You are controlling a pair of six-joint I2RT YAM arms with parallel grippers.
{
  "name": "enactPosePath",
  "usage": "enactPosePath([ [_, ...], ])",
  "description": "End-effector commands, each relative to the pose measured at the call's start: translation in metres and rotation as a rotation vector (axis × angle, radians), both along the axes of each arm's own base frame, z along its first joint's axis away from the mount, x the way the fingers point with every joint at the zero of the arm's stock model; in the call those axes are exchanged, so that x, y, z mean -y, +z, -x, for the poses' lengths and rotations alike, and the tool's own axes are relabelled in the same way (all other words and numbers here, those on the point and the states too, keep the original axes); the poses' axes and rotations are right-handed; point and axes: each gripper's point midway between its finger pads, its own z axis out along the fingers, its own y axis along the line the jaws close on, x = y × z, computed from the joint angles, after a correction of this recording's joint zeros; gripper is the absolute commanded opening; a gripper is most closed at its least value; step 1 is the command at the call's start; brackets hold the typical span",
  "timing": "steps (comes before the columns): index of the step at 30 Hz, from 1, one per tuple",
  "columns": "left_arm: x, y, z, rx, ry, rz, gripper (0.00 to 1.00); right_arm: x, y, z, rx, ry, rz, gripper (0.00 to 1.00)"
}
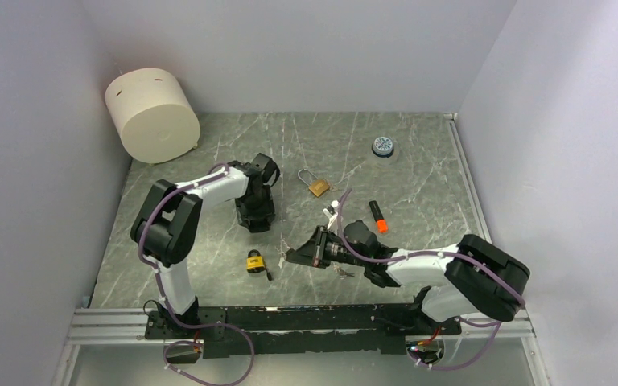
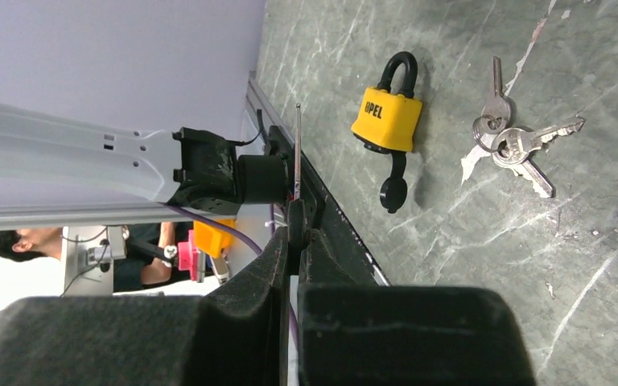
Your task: Unlock with the key
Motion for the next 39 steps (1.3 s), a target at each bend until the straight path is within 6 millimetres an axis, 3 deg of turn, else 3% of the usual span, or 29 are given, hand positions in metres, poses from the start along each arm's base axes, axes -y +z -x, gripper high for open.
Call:
enactPosePath([
  [1, 0.015, 0.025, 0.006, -0.015, 0.087, 0.103, 0.31, -0.012, 0.005, -0.012, 0.015, -0.026, 0.02, 0.0],
  [13, 0.056, 0.063, 0.038, -0.069, 0.198, 0.437, 0.18, -0.035, -0.025, -0.022, -0.091, -0.028, 0.057, 0.0],
  [29, 0.055, 0.064, 0.045, -0.072, 0.221, 0.465, 0.16, -0.044, -0.025, -0.029, -0.077, -0.027, 0.041, 0.0],
  [39, 0.058, 0.065, 0.047, -0.082, 0.216, 0.484, 0.16, -0.034, -0.023, -0.045, -0.067, -0.09, 0.038, 0.0],
])
